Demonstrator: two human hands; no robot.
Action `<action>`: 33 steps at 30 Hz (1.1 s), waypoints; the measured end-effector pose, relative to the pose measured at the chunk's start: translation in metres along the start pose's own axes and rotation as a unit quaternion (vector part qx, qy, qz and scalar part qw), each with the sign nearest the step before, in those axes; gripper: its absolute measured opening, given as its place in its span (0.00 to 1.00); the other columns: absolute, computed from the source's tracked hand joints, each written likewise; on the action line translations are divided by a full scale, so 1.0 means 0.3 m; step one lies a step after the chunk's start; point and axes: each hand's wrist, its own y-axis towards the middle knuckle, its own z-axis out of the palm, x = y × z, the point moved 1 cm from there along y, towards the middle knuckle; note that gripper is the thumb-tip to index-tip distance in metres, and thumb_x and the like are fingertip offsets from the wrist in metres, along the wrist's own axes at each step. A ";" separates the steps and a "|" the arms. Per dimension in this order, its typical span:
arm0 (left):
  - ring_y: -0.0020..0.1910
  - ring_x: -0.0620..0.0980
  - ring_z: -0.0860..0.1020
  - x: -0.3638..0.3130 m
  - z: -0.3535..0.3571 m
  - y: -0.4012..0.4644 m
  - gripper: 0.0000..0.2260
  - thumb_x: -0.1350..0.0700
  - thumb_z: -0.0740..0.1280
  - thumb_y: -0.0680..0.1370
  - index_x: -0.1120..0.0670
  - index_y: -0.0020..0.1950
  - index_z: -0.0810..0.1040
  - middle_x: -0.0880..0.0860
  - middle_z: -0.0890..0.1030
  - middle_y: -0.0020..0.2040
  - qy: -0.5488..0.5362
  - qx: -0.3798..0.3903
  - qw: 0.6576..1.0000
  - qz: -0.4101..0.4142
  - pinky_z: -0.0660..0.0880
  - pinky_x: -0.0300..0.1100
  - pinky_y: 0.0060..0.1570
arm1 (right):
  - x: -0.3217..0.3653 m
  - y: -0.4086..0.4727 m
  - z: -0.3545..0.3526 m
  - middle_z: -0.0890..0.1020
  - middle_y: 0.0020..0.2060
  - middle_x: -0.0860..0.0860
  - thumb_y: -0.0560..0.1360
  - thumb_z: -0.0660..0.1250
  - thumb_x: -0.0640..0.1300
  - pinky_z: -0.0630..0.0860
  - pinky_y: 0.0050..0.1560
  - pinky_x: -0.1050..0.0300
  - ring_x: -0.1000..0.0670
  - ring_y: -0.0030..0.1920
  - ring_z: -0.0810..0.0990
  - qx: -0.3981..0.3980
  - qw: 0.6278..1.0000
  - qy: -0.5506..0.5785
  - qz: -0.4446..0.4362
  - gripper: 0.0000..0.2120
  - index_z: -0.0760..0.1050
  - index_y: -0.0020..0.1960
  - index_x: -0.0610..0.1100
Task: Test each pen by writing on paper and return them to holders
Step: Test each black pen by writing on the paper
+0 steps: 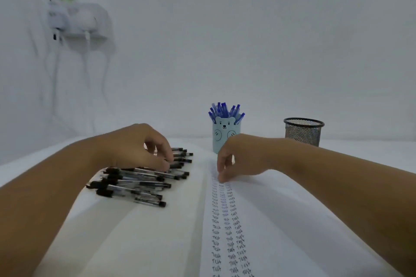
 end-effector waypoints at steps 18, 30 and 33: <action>0.37 0.42 0.79 0.011 0.048 0.036 0.11 0.54 0.62 0.84 0.51 0.45 0.80 0.44 0.83 0.39 -0.019 -0.174 0.985 0.003 0.75 0.37 0.45 | -0.125 0.058 0.125 0.80 0.36 0.59 0.68 0.79 0.56 0.70 0.39 0.66 0.61 0.32 0.72 -0.069 0.971 0.226 -0.034 0.12 0.82 0.45 0.52; 0.22 0.46 0.55 -0.058 0.046 0.054 0.10 0.50 0.59 0.70 0.55 0.35 0.72 0.49 0.59 0.27 -0.724 -0.262 0.637 0.019 0.58 0.36 0.26 | -0.113 0.037 0.138 0.79 0.36 0.58 0.70 0.77 0.58 0.70 0.40 0.65 0.61 0.33 0.72 -0.102 0.971 0.215 -0.036 0.12 0.81 0.44 0.51; 0.22 0.46 0.56 -0.070 0.064 0.052 0.07 0.52 0.57 0.67 0.55 0.34 0.70 0.49 0.59 0.27 -0.745 -0.256 0.616 0.032 0.59 0.36 0.26 | -0.099 0.032 0.145 0.78 0.34 0.55 0.77 0.66 0.63 0.71 0.39 0.59 0.58 0.33 0.71 -0.151 0.965 0.214 -0.028 0.20 0.79 0.43 0.45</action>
